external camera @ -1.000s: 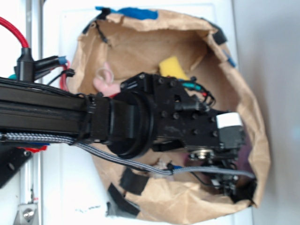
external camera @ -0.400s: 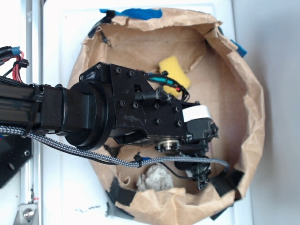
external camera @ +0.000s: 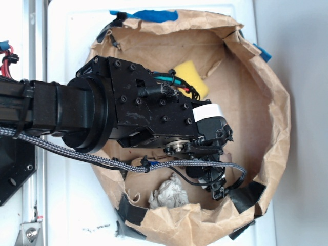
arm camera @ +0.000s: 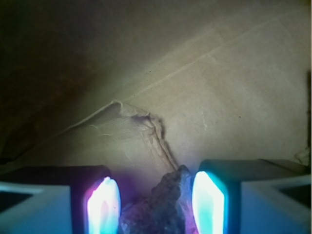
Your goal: Grab the rock.
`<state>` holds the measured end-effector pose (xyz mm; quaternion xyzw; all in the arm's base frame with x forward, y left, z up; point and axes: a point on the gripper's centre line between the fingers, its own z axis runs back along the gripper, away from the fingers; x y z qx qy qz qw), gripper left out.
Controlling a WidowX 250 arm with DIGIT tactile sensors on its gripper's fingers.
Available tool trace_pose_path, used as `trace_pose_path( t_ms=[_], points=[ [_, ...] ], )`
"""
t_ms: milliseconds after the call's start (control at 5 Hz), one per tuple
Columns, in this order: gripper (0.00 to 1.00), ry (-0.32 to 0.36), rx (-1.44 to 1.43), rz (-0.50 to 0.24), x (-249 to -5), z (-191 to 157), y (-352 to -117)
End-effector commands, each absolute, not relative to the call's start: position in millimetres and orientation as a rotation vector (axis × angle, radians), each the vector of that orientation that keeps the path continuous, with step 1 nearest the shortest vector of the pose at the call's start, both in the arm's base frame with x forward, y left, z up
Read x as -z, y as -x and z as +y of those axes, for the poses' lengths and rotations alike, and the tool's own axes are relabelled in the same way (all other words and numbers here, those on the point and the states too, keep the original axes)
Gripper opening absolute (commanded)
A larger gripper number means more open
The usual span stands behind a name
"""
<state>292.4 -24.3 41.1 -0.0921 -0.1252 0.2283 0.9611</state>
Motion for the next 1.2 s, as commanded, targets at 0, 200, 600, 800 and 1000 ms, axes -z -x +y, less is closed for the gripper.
trace_pose_path(
  t_ms=[0,200,600,800,1000],
  points=[
    [0.00,0.097,-0.575,-0.276,-83,4,-284],
    [0.00,0.106,-0.593,-0.144,-126,26,-261],
    [0.00,0.114,-0.569,-0.076,-176,36,-241],
    [0.00,0.094,-0.546,-0.084,-182,37,-240],
    [0.00,0.074,-0.535,-0.091,-180,34,-245]
  ],
)
